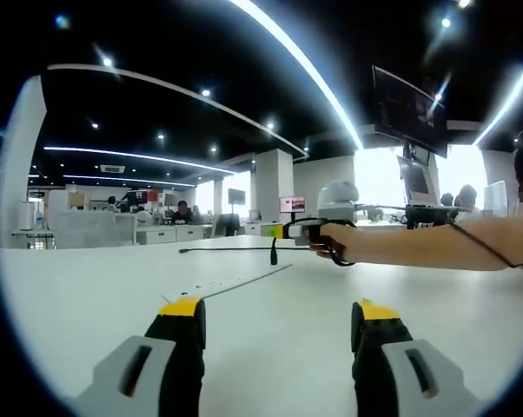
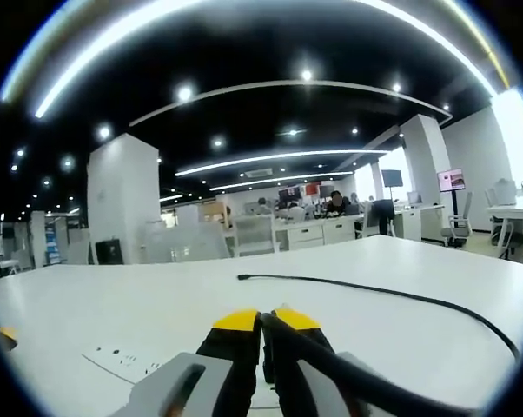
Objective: Locate the USB plug end of the data cable currently connected to the USB port on the desk. Grip the plug, withdraw it from the port, and place it onto the desktop.
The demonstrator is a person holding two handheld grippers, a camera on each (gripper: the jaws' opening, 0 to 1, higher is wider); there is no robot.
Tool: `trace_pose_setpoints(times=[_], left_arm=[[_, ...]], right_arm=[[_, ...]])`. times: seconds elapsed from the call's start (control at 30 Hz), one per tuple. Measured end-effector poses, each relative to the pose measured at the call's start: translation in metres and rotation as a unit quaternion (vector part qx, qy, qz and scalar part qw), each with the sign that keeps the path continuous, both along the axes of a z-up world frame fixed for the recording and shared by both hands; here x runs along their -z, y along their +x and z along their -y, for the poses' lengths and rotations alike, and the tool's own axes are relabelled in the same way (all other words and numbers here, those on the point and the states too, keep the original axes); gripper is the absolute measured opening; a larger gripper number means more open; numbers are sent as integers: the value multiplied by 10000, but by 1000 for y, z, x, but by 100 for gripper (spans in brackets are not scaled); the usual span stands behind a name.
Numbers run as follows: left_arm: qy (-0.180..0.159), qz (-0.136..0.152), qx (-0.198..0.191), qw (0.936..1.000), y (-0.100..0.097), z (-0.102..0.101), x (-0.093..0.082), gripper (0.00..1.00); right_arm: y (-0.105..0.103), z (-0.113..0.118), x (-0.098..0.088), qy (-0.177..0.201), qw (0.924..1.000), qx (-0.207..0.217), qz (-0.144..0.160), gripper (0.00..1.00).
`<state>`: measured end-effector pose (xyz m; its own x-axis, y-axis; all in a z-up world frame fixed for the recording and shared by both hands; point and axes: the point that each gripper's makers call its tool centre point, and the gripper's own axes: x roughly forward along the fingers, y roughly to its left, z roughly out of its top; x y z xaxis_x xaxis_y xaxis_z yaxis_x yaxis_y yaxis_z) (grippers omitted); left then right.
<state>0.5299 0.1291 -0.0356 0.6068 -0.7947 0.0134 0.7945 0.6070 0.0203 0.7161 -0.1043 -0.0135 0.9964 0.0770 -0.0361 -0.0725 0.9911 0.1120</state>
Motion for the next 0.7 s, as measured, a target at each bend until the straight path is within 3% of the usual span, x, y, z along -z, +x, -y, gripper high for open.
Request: trace_pose_setpoints(times=[0.27, 0.47, 0.6, 0.7], left_arm=[[0, 2, 3, 10000, 0, 0, 0, 68], [7, 6, 5, 10000, 0, 1, 0, 68], [9, 3, 10, 10000, -1, 1, 0, 68], [7, -3, 8, 10000, -1, 0, 1, 68]], right_arm=[[-5, -5, 1, -133, 9999, 62, -70, 7], [1, -9, 0, -771, 9969, 72, -169, 6], [-1, -5, 0, -295, 9995, 5, -127, 6], [-2, 7, 0, -204, 9997, 43, -136, 6]])
